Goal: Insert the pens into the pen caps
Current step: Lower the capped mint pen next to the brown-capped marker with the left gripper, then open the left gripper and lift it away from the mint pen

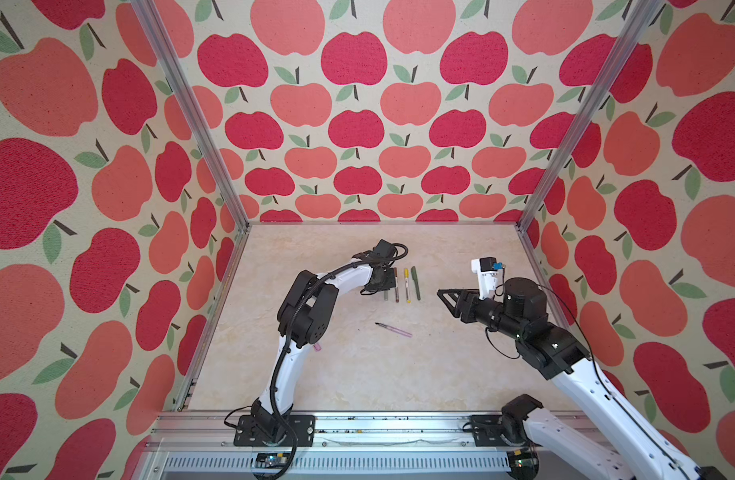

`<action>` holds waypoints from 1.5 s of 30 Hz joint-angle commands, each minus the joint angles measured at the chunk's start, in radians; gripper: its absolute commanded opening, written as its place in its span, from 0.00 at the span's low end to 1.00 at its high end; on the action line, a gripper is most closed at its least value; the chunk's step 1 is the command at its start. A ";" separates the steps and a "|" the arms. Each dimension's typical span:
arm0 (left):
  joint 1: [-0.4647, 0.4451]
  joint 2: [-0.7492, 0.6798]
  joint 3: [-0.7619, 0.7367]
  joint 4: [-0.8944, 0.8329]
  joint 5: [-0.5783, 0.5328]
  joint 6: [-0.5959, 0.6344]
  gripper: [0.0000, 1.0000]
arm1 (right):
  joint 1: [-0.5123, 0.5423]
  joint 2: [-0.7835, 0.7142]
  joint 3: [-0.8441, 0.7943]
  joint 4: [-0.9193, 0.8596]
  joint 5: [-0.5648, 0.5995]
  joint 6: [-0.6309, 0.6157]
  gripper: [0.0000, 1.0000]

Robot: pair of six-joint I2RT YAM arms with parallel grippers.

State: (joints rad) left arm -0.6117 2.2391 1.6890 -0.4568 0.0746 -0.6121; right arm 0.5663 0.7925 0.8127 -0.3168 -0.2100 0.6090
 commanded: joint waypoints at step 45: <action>0.003 -0.128 -0.100 0.074 0.038 -0.001 0.25 | -0.009 0.031 0.000 -0.002 -0.019 -0.007 0.49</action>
State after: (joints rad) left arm -0.6109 2.1708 1.5917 -0.3885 0.0921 -0.6350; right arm 0.5663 0.8192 0.8127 -0.3317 -0.2115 0.6094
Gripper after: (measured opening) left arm 0.249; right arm 0.491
